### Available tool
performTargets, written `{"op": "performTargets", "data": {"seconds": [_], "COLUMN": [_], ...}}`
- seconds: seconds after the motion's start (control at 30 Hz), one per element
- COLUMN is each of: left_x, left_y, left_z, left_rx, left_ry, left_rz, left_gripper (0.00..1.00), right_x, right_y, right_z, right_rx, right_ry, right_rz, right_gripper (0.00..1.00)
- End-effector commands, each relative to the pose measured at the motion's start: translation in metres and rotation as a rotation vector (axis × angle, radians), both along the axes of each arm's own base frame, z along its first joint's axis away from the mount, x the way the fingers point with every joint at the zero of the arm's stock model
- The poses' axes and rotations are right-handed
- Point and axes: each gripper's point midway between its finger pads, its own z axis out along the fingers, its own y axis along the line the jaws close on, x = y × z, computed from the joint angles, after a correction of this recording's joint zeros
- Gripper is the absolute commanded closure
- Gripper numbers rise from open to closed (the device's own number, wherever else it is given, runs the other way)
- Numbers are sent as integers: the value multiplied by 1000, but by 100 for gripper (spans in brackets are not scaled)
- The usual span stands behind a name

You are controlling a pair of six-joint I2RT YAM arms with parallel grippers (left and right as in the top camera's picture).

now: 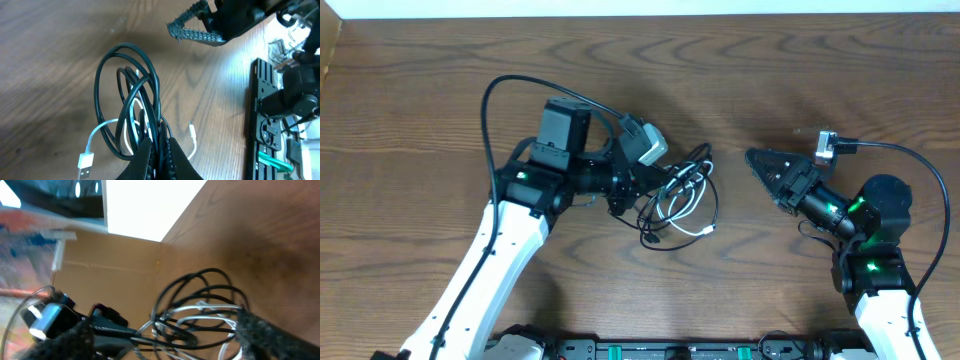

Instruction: Untangle cables

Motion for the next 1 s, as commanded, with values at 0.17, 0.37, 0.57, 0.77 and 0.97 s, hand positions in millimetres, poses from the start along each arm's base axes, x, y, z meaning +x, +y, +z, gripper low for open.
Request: {"op": "performTargets", "data": {"seconds": [0.17,0.37,0.57,0.77,0.97], "left_x": [-7,-12,-24,-31,-38], "left_y": [-22,-36,-49,-57,-69], "left_z": [-8,-1,0,2,8], "left_rx": [-12,-32,-39,-46,-66], "left_ry": [-14,-64,-75,-88,-126], "left_rz": [-96,-139,-191,-221,-259], "left_gripper": [92,92,92,92,92], "right_x": [-3,-7,-8,-8,-8], "right_y": [4,16,20,20,20], "right_z": [9,8,7,6,5], "right_rx": [135,131,127,127,126], "right_ry": [135,140,143,145,149], "right_rz": [7,39,42,41,41], "right_gripper": [20,22,29,37,40]}}
